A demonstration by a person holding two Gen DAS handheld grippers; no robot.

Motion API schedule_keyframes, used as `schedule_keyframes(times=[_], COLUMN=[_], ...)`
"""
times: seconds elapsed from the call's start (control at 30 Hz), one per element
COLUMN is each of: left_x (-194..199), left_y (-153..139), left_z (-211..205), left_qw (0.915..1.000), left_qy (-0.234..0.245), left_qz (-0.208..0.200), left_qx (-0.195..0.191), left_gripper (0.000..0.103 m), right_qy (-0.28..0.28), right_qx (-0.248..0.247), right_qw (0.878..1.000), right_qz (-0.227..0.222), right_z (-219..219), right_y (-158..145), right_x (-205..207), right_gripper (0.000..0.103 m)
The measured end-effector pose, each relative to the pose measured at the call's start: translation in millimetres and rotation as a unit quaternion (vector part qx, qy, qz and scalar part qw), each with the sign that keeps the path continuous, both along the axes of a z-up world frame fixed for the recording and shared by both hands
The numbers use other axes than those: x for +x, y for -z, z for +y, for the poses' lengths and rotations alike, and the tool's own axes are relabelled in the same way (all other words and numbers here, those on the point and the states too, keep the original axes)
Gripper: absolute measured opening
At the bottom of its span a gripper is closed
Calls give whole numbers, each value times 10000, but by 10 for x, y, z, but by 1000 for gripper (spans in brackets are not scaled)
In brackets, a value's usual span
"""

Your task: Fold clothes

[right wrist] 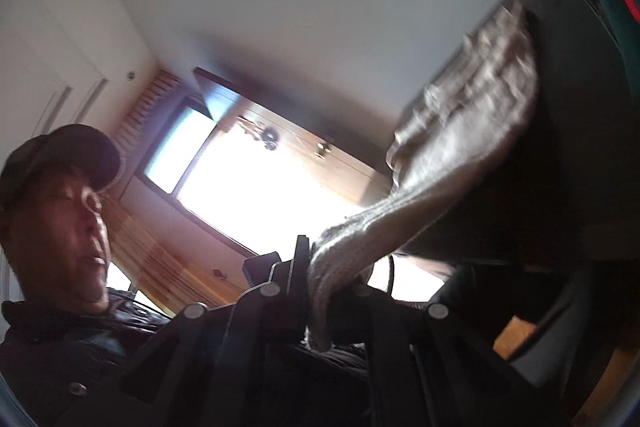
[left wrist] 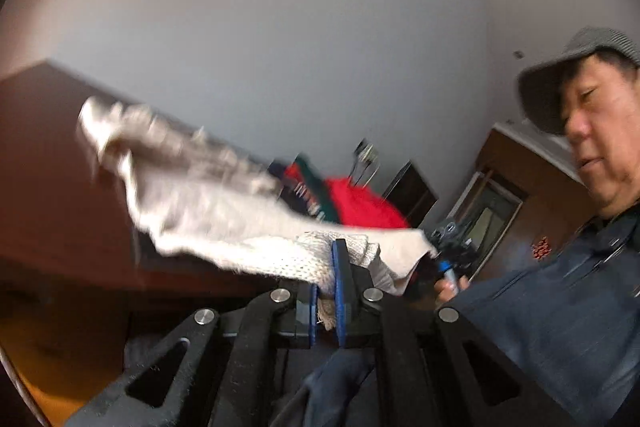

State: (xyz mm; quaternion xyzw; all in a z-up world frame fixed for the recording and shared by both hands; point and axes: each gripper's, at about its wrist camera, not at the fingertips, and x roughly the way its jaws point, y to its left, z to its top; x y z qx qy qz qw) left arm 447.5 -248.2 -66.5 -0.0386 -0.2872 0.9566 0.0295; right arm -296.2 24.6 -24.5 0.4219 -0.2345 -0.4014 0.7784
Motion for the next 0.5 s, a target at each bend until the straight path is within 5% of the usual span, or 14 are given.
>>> schedule_keyframes(times=[0.2,0.5], left_x=[186,-554], left_y=[-421,-708], left_z=[-330,-1390], left_qw=[9981,9972], left_qy=[-147,-564], left_qz=[465,-145], left_qx=[-376,-480], left_gripper=[7,7], right_qy=[58,409], right_qx=[-315,185], right_qw=[9994,9988], right_qz=[92,199], right_z=[-147,-1014], right_y=[-388,-636], right_x=[-113,-913], right_gripper=[6,6])
